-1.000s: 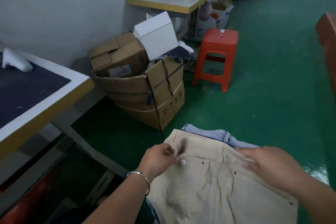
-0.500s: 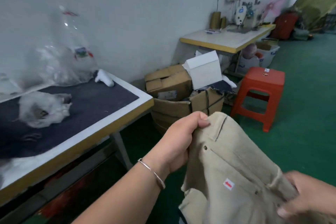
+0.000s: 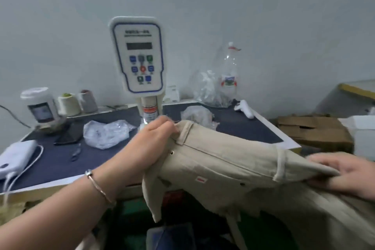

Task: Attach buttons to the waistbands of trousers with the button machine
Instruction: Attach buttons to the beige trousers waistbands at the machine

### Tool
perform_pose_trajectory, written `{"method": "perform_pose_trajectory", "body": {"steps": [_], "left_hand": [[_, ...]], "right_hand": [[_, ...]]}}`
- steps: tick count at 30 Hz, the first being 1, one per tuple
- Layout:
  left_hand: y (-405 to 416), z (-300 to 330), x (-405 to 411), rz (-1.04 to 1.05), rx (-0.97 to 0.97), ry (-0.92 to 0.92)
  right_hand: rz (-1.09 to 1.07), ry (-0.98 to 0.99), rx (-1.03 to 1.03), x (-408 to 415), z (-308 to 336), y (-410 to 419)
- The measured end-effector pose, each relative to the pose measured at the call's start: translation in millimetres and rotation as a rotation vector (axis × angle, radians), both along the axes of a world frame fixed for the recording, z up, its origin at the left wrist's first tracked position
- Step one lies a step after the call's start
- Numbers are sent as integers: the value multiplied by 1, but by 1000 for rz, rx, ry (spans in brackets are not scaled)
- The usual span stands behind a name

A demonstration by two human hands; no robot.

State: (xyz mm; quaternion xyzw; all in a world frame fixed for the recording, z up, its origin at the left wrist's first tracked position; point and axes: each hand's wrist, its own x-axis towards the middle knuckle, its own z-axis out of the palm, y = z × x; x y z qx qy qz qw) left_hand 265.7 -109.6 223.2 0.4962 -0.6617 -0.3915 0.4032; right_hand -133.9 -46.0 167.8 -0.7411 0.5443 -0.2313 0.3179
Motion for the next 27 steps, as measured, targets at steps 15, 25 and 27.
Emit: {"method": "perform_pose_trajectory", "body": {"steps": [15,25,27], "left_hand": [[-52,-79,159,425,90,-26],[-110,-120,168,390,-81,-352],[-115,-125,170,365,-67,-337]], "right_hand": [[-174,588,-282,209,-5,-180],[-341,546,-518,233,-69,-210],[-387,307,-537,227,-78,-215]]}}
